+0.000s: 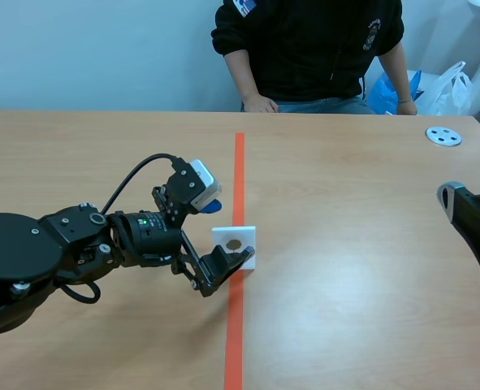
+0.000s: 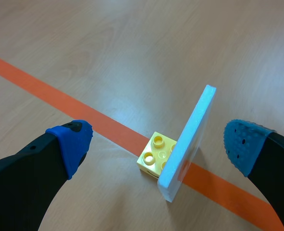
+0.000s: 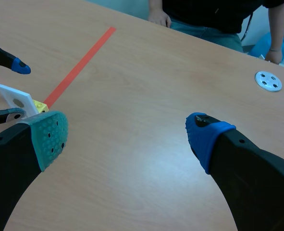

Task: Sort the leaf by its shape. The table is split by an orange tape line. A compound leaf with several leaflets goes to the left side, a simple leaf with one blade goes to the right side. Return to the home posture when a red brick is placed on the table.

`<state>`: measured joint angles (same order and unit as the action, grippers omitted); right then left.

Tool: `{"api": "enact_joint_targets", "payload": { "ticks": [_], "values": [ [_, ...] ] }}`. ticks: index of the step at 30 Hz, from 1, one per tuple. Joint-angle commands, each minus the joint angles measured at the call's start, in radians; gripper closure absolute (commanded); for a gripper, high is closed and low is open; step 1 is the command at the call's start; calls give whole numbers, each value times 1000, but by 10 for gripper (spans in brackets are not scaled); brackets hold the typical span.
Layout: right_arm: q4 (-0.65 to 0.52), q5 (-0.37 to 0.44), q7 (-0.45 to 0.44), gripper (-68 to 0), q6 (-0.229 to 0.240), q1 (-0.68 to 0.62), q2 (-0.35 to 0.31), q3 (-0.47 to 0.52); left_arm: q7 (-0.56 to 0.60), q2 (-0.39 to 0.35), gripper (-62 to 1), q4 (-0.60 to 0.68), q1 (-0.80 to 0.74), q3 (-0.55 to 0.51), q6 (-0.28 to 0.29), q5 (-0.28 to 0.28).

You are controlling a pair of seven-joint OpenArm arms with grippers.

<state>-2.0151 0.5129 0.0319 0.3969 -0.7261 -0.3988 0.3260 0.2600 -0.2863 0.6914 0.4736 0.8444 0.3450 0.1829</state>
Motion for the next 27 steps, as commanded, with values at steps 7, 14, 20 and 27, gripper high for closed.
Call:
{"api": "enact_joint_targets", "payload": {
  "ticks": [7,14,20,27],
  "values": [
    [-3,7,-12,-500,-6,12,-6,10,13,-11,-434,24,11,61,8,6],
    [-3,7,-12,-500,-7,11,-6,10,13,-11,-263,24,11,74,-18,3],
    [-3,7,-12,-500,-7,11,-6,10,13,-11,-150,24,11,74,-18,3],
    [-3,7,-12,-500,-7,11,-6,10,13,-11,-113,24,11,74,-18,3]
  ]
}}
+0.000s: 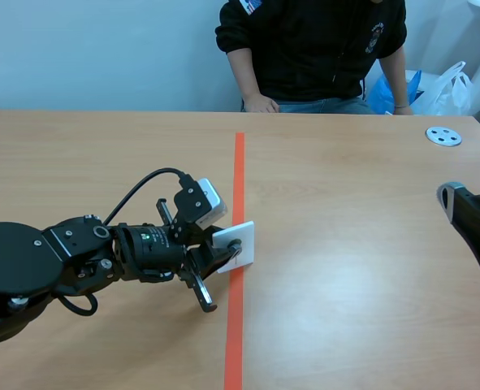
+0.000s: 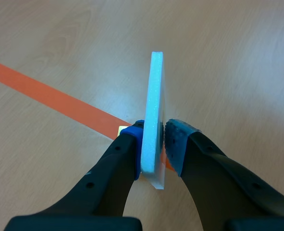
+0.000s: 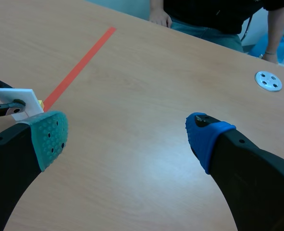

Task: Sort the leaf by its shape. The table is split by an orange tape line. A compound leaf with several leaflets goes to the left side, a simple leaf with one blade goes to the right side. Return to the home posture when a red brick is placed on the table.

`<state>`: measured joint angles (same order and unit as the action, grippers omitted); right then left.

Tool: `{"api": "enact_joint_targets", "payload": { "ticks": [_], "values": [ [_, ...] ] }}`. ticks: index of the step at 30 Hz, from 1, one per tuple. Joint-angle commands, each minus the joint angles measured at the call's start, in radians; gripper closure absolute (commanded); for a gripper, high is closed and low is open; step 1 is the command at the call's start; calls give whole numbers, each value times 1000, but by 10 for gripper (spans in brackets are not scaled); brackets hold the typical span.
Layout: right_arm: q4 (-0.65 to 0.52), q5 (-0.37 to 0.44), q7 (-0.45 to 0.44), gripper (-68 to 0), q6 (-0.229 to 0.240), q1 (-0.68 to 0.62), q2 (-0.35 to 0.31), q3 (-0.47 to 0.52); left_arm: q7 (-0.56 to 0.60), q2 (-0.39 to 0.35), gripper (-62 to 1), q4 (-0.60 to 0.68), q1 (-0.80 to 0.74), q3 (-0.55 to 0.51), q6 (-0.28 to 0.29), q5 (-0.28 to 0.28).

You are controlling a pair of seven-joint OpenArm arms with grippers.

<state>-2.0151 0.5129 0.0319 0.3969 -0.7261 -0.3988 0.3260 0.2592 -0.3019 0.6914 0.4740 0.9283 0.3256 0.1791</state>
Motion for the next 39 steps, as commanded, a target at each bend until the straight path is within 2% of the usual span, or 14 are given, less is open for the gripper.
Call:
{"api": "enact_joint_targets", "payload": {
  "ticks": [1,6,10,14,18,22,26,34,39],
  "values": [
    [-3,7,-12,-500,-7,11,-6,10,14,5,-113,24,11,-10,1,6],
    [-3,7,-12,-500,-7,11,-6,10,13,-2,-113,37,7,-19,2,8],
    [-3,7,-12,-500,-7,11,-6,10,-4,-48,-113,111,-26,-91,8,21],
    [-3,7,-12,-500,-7,11,-6,10,-26,-116,-113,189,-82,-201,11,71],
    [-3,7,-12,-500,-7,11,-6,10,-31,-183,-113,253,-167,-356,13,114],
    [-3,7,-12,-500,-7,11,-6,10,-19,-232,-113,262,-257,-520,13,126],
    [-3,7,-12,-500,-7,12,-6,10,1,-283,-113,262,-334,-641,9,169],
    [-3,7,-12,-500,-7,12,-6,10,30,-355,-113,259,-454,-824,-1,170],
    [-3,7,-12,-500,-7,12,-6,10,39,-363,-113,256,-500,-877,-55,169]
  ]
}}
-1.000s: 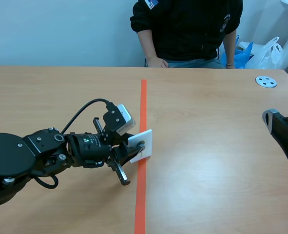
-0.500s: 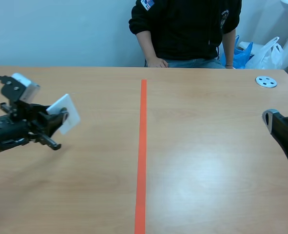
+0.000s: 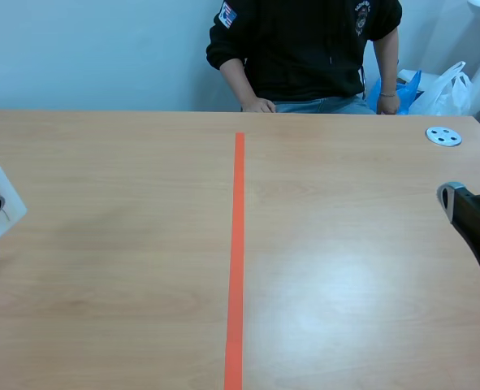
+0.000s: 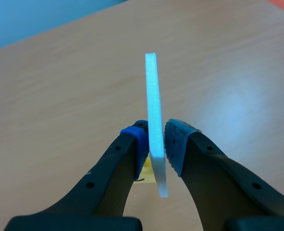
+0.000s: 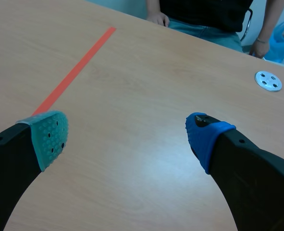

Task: Sort the leaf by its shape. The table is split by an orange tape line. A compound leaf with several leaflets goes to the left side, a simple leaf with one blade goes to the right side. Return to the home posture when a red brick is placed on the table.

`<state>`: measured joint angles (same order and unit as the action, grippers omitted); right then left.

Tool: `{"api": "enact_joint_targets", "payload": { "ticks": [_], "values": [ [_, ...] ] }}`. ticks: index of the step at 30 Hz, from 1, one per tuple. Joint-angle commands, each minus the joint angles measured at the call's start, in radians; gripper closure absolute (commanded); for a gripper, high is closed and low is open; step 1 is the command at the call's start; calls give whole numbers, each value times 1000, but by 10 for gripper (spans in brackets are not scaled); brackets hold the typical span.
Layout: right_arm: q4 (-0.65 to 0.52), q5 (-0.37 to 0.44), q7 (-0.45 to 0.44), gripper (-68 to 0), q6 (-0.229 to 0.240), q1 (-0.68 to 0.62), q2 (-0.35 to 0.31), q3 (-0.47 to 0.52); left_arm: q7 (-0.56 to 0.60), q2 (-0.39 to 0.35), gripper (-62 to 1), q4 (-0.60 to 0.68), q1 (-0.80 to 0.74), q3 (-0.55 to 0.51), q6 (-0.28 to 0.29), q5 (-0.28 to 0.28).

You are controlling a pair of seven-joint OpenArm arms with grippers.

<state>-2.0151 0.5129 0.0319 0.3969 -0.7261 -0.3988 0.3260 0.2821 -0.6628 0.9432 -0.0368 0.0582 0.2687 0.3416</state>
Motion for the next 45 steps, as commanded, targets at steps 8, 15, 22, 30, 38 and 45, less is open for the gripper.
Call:
{"api": "enact_joint_targets", "payload": {
  "ticks": [8,15,22,30,38,45],
  "values": [
    [-3,7,-16,-500,-7,12,-6,10,36,0,-113,-51,5,-16,-41,6],
    [-3,7,-19,-500,-7,12,-6,10,40,6,-113,-134,40,-16,-65,7],
    [-3,7,-20,-500,-7,12,-6,10,43,40,-113,-181,68,-16,-66,6],
    [-3,7,-22,-500,-7,14,-6,10,52,67,-119,-193,71,-16,-101,6],
    [-3,7,-23,-500,-7,14,-6,27,66,67,-406,-193,71,-16,-103,6],
    [-3,7,-23,-500,-6,14,-6,35,66,63,-623,-170,63,-16,-98,6]
  ]
}}
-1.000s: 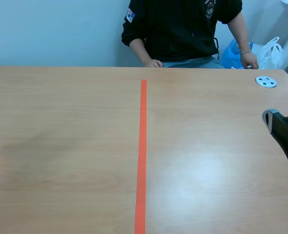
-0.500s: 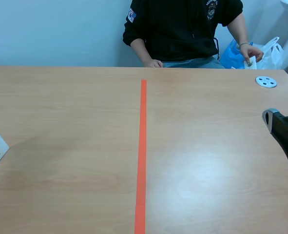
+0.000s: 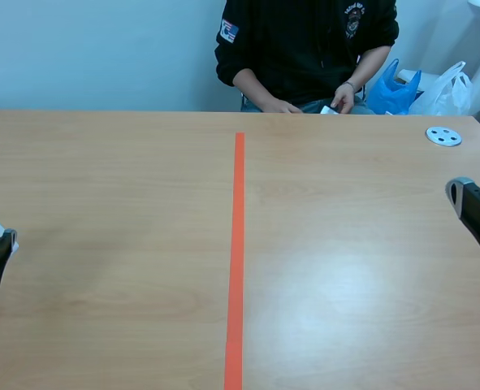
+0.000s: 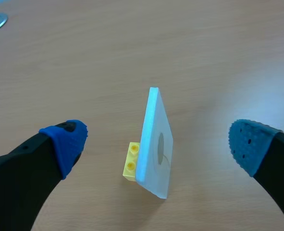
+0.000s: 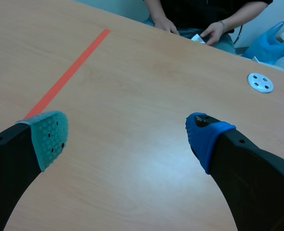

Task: Sort the leaf by its shape. The table is split by an orange tape line. A compound leaf with several leaflets goes to the left side, a simple leaf with one blade goes to the right side. Return to the home posture when a red brick is placed on the table.

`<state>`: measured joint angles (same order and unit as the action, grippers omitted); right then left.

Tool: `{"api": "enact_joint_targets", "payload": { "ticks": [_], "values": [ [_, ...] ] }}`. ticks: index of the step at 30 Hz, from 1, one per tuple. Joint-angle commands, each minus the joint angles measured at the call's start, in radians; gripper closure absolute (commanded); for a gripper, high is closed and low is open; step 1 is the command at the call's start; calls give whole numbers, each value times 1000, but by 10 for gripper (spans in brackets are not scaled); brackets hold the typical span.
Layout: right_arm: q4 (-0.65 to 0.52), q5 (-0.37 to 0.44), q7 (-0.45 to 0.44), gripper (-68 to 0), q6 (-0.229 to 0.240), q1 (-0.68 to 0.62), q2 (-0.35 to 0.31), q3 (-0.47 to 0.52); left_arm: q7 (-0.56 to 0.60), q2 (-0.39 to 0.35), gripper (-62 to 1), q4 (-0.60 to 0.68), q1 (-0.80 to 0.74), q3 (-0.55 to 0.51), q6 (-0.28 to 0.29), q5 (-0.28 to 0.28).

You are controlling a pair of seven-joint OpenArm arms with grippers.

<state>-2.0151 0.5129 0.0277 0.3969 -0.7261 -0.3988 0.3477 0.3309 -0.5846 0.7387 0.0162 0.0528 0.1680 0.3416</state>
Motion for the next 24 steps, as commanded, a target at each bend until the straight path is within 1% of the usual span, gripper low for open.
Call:
{"api": "enact_joint_targets", "payload": {
  "ticks": [1,3,6,12,14,19,21,23,24],
  "values": [
    [-3,7,-18,-500,-6,14,-6,14,16,-18,-623,54,1,-10,3,6],
    [-3,7,-18,-500,-6,14,-6,14,9,-27,-623,113,-24,-10,3,6],
    [-3,7,-18,-500,-6,14,-6,13,-14,-45,-623,238,-83,-13,3,6],
    [-3,7,-18,-500,-6,14,-6,13,-44,-47,-623,559,-241,-74,14,6],
    [-3,7,-18,-500,-7,14,-8,13,-49,-47,-623,671,-295,-88,35,6],
    [-3,-6,-18,-500,-7,14,-21,13,-61,-45,-623,933,-421,-108,109,6],
    [-3,-13,-18,-500,-7,14,-26,13,-61,-41,-623,1013,-461,-111,132,6],
    [-3,-13,-18,-500,-7,14,-26,13,-62,-39,-623,1075,-495,-111,167,6],
    [-3,-13,-18,-500,-7,14,-25,13,-63,-34,-623,1099,-509,-111,174,6]
  ]
}}
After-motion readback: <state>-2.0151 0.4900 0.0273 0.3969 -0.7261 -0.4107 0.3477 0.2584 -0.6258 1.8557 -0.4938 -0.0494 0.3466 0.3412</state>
